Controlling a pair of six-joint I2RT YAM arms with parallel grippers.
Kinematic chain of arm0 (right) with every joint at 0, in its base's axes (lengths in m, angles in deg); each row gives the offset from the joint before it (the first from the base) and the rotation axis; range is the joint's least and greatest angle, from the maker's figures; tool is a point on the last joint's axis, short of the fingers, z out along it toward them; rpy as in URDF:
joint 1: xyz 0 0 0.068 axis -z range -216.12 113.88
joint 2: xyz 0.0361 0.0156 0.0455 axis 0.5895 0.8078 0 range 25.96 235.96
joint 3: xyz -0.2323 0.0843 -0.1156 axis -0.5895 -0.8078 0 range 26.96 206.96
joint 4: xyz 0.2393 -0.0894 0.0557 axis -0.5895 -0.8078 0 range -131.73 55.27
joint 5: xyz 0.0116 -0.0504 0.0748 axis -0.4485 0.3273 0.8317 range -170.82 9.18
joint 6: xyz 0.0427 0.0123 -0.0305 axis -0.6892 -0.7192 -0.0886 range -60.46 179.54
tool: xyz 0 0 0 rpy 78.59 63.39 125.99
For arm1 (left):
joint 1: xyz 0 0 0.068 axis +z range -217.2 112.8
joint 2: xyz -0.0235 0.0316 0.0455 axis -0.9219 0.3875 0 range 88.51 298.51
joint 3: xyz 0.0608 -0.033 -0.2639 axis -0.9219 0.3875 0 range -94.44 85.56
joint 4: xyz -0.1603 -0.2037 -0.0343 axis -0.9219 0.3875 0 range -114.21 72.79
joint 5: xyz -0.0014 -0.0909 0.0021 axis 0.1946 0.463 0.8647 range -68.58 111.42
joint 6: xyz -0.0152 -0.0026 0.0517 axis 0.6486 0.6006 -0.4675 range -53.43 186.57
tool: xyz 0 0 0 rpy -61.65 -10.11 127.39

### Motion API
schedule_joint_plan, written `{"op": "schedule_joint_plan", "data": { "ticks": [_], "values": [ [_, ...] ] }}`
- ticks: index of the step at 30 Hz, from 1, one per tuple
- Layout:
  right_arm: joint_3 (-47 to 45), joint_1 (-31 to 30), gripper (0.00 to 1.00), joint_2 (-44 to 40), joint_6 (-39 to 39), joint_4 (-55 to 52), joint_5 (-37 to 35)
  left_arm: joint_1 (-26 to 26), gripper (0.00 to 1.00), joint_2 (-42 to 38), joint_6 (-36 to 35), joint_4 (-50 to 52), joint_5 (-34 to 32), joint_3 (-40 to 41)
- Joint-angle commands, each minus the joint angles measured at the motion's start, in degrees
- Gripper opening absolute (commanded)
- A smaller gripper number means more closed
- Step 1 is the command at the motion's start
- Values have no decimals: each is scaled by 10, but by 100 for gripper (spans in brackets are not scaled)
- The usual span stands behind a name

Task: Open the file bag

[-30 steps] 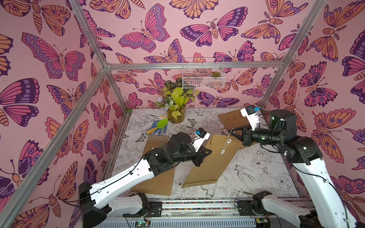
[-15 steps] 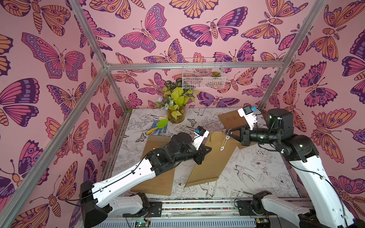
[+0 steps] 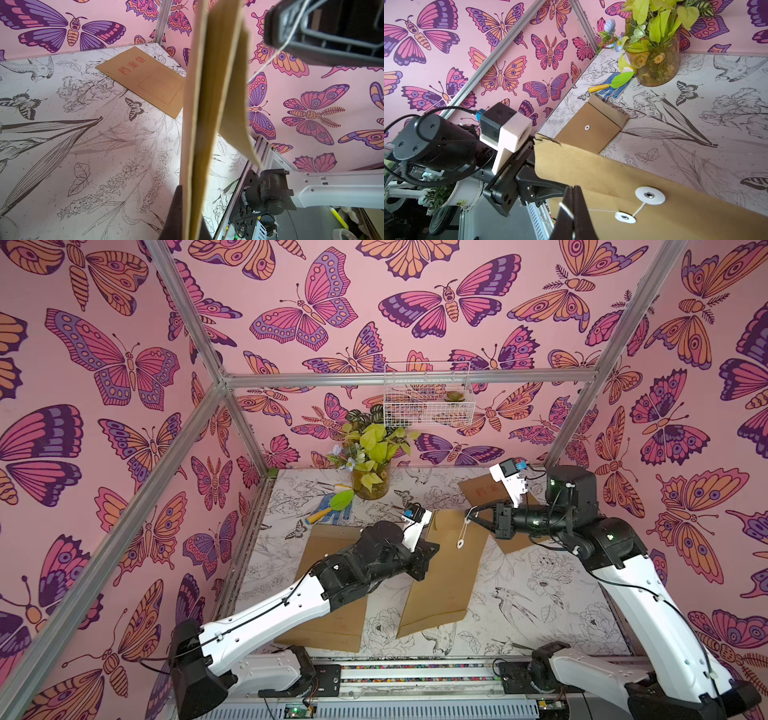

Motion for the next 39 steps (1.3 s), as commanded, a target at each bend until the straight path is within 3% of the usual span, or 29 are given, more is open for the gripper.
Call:
{"op": "schedule_joint_plan", "data": {
  "ticks": [1,14,20,39],
  "values": [
    [20,-21,0,7,-15,21,9,4,0,-14,2,-20,-5,10],
    [-12,-126,0,48,-65,97,21,37,0,-76,42,-55,-22,77],
    [-49,-136,0,44,-69,125,18,56,0,-69,59,-82,-19,81],
    [-104,-136,0,13,75,-3,-78,84,0,-53,91,-120,-29,52]
  ]
}}
